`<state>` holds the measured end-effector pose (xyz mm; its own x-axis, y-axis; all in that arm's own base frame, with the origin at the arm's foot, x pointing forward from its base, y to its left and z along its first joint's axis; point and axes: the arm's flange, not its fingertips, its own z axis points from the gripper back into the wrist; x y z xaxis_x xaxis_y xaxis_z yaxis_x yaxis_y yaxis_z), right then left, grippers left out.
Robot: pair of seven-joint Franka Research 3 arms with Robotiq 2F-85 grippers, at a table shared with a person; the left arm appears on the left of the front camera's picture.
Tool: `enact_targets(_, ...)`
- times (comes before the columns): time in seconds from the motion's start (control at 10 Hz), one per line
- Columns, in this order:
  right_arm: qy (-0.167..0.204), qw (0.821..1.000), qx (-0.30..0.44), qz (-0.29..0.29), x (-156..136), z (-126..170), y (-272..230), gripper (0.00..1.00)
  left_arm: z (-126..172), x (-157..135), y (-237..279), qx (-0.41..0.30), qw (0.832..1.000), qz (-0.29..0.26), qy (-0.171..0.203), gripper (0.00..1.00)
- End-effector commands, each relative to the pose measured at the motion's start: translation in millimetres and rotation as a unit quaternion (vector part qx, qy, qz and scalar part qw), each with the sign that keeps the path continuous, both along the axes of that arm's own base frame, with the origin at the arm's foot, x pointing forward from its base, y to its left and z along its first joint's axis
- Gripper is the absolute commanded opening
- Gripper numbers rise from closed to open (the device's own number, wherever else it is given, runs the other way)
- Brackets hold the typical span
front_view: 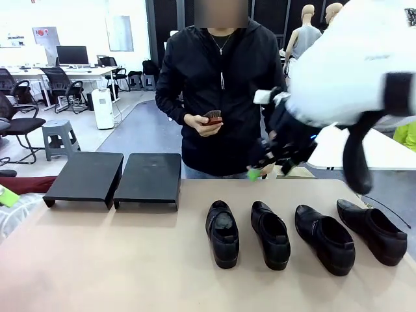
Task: Organize the shoes by placing them on the stand.
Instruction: Pick up one Shoe and place it in the middle of the table.
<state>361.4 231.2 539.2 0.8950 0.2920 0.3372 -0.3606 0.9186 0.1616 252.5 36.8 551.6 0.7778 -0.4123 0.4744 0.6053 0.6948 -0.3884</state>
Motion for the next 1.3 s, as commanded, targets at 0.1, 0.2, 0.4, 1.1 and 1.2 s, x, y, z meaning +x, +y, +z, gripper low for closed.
enact_targets(0.1,-0.001,0.999,-0.006,-0.033,-6,-6,10,1.00,0,0,1,-0.011,1.000,-0.009,-0.004,1.00)
enact_targets(0.2,0.009,1.000,0.006,-0.010,7,-16,11,1.00,0,0,1,-0.011,1.000,-0.009,-0.004,1.00)
enact_targets(0.4,0.009,1.000,0.006,-0.010,7,-16,11,1.00,0,0,1,-0.011,1.000,-0.009,-0.004,1.00)
enact_targets(1.1,0.067,0.988,-0.038,-0.137,34,-114,77,1.00,0,0,1,-0.011,1.000,-0.009,-0.004,1.00)
enact_targets(1.2,0.087,0.986,-0.037,-0.140,43,-136,76,1.00,0,0,1,-0.011,1.000,-0.009,-0.004,1.00)
